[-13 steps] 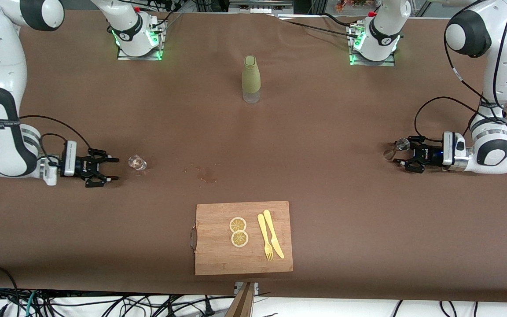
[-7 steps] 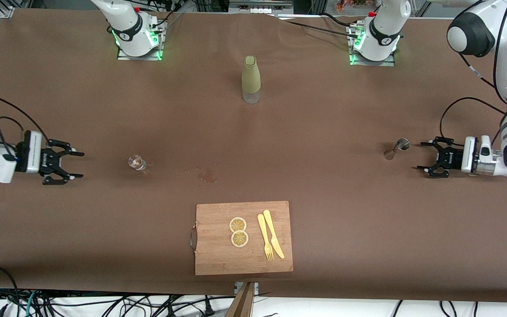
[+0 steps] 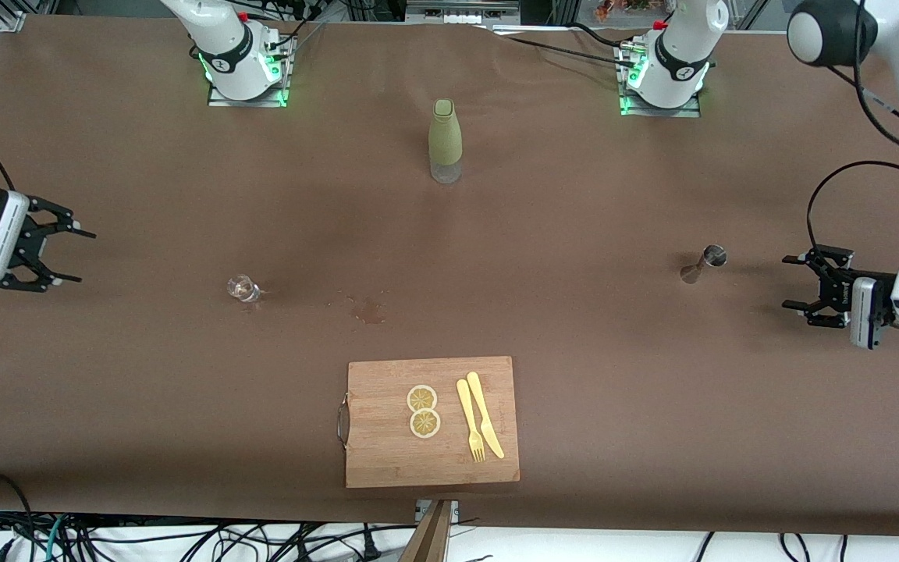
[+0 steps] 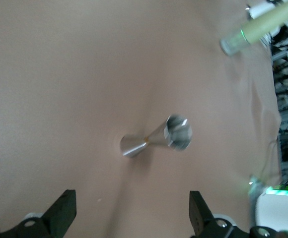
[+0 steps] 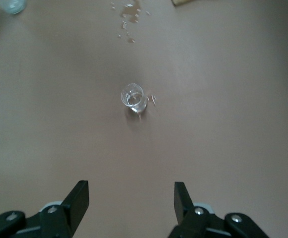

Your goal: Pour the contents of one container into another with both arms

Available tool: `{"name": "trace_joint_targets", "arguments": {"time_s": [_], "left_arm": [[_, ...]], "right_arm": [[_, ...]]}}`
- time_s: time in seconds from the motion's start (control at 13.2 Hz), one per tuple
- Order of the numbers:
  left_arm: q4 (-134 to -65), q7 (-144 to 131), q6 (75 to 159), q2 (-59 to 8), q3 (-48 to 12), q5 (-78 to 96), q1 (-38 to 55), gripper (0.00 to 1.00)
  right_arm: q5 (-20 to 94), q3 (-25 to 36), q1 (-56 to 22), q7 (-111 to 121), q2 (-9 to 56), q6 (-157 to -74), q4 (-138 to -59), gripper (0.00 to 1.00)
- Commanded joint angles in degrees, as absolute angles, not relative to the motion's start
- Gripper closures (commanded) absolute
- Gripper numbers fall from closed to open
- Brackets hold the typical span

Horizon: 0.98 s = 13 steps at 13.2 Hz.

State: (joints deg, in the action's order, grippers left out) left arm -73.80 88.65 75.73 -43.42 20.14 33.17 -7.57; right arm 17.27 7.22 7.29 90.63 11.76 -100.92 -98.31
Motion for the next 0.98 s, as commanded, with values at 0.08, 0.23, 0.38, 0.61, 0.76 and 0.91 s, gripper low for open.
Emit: {"name": "trace_joint_targets", "arguments": {"time_s": [0.08,0.23,0.38,0.61,0.76,0.91], "left_arm": [[-74.9,64.3,73.7,-34.4,20.2,29.4,-0.8,0.0],[-74.9,52.8,73.7,-30.1,20.1,28.0,3.1,0.0],[-74.6,42.5,73.9,-24.8,17.6,21.0,6.6,0.0],[-74.5,38.6,75.7,-20.2,13.2,15.7,6.3,0.0],[-74.5,38.6,77.9,-19.6,13.5,15.7,6.0,0.0],[-74.4,38.1,84.5,-16.2,13.6,14.9,6.2,0.0]], "right_arm": [[8.4,5.5,3.7,69.8,2.8,-101.6,-102.2,0.19],[4.1,4.2,1.9,57.6,0.8,-99.3,-102.0,0.18],[1.3,3.4,-0.3,45.9,-0.9,-96.4,-101.7,0.15],[1.3,1.8,-0.8,31.2,-1.8,-87.6,-97.6,0.01],[1.2,0.5,-1.1,26.4,-1.2,-83.6,-93.8,0.01],[-0.4,0.2,-1.1,24.4,-1.1,-83.7,-93.2,0.01]]}}
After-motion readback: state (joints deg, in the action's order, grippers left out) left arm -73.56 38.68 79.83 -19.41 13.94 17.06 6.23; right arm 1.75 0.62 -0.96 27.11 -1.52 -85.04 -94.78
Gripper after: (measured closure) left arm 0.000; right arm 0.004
